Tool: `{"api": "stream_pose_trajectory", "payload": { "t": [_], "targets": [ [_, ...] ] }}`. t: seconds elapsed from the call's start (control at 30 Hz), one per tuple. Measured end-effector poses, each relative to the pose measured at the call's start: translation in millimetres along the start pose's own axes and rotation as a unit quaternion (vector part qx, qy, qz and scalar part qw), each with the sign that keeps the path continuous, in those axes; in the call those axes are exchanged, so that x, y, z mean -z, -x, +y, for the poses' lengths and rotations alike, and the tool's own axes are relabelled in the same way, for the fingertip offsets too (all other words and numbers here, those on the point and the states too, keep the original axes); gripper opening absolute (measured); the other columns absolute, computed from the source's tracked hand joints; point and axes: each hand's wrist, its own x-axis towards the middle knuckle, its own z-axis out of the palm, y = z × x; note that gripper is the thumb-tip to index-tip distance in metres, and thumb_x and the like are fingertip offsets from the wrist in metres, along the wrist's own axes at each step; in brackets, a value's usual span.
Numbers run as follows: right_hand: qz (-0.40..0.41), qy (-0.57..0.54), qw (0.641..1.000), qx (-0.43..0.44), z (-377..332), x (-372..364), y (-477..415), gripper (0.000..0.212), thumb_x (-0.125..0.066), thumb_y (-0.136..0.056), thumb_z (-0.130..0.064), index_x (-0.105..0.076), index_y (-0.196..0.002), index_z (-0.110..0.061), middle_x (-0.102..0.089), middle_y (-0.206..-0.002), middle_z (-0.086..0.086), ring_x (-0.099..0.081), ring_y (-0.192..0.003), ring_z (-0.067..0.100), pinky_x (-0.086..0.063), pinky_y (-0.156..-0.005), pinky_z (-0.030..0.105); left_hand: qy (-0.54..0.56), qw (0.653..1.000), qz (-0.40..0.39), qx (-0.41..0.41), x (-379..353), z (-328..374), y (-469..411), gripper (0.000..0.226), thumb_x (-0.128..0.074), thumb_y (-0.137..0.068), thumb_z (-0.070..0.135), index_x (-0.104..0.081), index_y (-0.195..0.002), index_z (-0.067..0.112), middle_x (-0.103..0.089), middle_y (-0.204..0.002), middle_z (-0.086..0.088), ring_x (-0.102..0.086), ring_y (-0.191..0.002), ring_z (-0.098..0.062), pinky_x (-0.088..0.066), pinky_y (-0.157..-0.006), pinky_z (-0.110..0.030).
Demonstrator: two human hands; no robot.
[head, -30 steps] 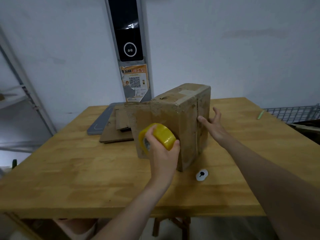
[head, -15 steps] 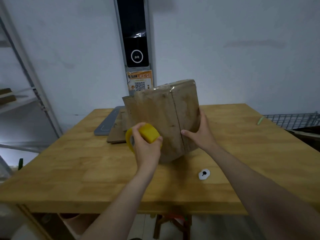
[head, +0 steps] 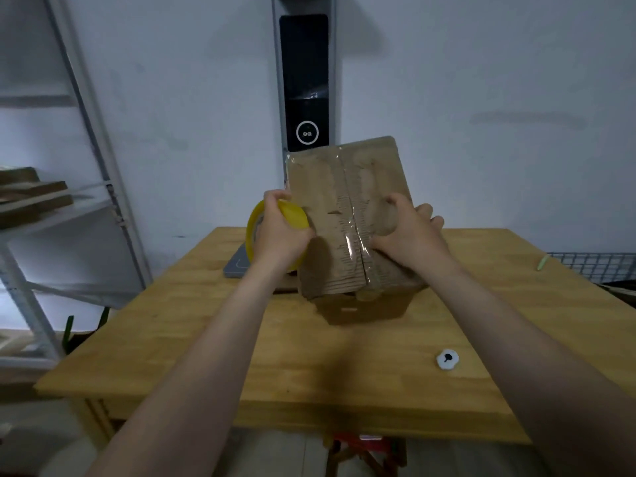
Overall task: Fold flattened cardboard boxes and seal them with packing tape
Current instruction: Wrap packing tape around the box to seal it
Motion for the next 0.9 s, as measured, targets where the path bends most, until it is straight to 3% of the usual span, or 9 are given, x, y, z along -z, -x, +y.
{"api": "stream_pose_trajectory", "payload": {
  "t": [0.17, 0.3, 0.5, 0.57, 0.7, 0.8, 0.9],
  "targets": [
    [-0.054, 0.0, 0.998, -0.018, 10, -15, 12, 0.074, -0.067, -0.088, -0.025, -0.034, -0.152, -0.042, -0.028, -0.125, 0.006, -0.03, -0.126, 0.038, -0.034, -0.108, 0.04, -0.045, 0.996, -0.049, 0.051, -2, -25, -2, 0.064, -0.084, -0.082, 0.017, -0.038, -0.126, 0.028, -0.049, -0.11, 0.003, -0.051, -0.102, -0.022, -0.041, -0.076, -0.035],
    [-0.064, 0.006, 0.998, -0.027, 17, -18, 15, 0.07, -0.062, -0.089, -0.017, -0.038, -0.15, -0.041, -0.03, -0.138, 0.012, -0.033, -0.127, 0.043, -0.031, -0.111, 0.039, -0.039, 0.995, -0.072, 0.049, -8, -31, -8, 0.065, -0.085, -0.081, 0.017, -0.038, -0.123, 0.032, -0.049, -0.117, 0.003, -0.05, -0.108, -0.022, -0.043, -0.081, -0.036],
    [-0.058, -0.002, 0.997, -0.051, 22, -14, 0, 0.07, -0.066, -0.082, -0.027, -0.047, -0.147, -0.042, -0.045, -0.144, 0.007, -0.043, -0.132, 0.04, -0.036, -0.111, 0.04, -0.091, 0.991, -0.088, 0.043, -8, -29, -18, 0.065, -0.081, -0.085, 0.021, -0.039, -0.134, 0.027, -0.047, -0.11, 0.004, -0.049, -0.102, -0.022, -0.043, -0.08, -0.037],
    [-0.063, 0.003, 0.997, -0.048, 30, -22, -2, 0.07, -0.062, -0.078, -0.03, -0.048, -0.144, -0.046, -0.051, -0.142, 0.006, -0.049, -0.128, 0.041, -0.04, -0.111, 0.042, -0.063, 0.992, -0.093, 0.06, -11, -32, -16, 0.065, -0.08, -0.086, 0.018, -0.038, -0.135, 0.025, -0.047, -0.111, 0.003, -0.047, -0.103, -0.022, -0.042, -0.081, -0.036],
    [-0.128, 0.0, 0.989, -0.075, 53, -40, 1, 0.069, -0.063, -0.081, -0.03, -0.046, -0.147, -0.042, -0.045, -0.146, 0.01, -0.059, -0.115, 0.035, -0.054, -0.098, 0.043, -0.057, 0.991, -0.111, 0.056, -21, -37, -14, 0.068, -0.08, -0.086, 0.015, -0.038, -0.138, 0.025, -0.043, -0.119, 0.003, -0.044, -0.108, -0.021, -0.045, -0.09, -0.037],
    [-0.183, 0.017, 0.978, -0.094, 68, -54, 10, 0.064, -0.069, -0.086, -0.032, -0.05, -0.147, -0.027, -0.039, -0.151, 0.015, -0.051, -0.128, 0.036, -0.05, -0.103, 0.042, -0.083, 0.986, -0.134, 0.057, -30, -47, -10, 0.066, -0.081, -0.086, 0.017, -0.04, -0.137, 0.025, -0.047, -0.129, 0.001, -0.049, -0.119, -0.024, -0.044, -0.091, -0.036],
    [-0.202, 0.018, 0.974, -0.098, 79, -64, 18, 0.065, -0.073, -0.086, -0.035, -0.05, -0.146, -0.022, -0.037, -0.151, 0.018, -0.043, -0.136, 0.036, -0.041, -0.108, 0.036, -0.103, 0.979, -0.156, 0.078, -37, -61, -2, 0.068, -0.082, -0.086, 0.019, -0.043, -0.14, 0.023, -0.049, -0.143, -0.003, -0.048, -0.131, -0.028, -0.04, -0.087, -0.034]
  ]
}}
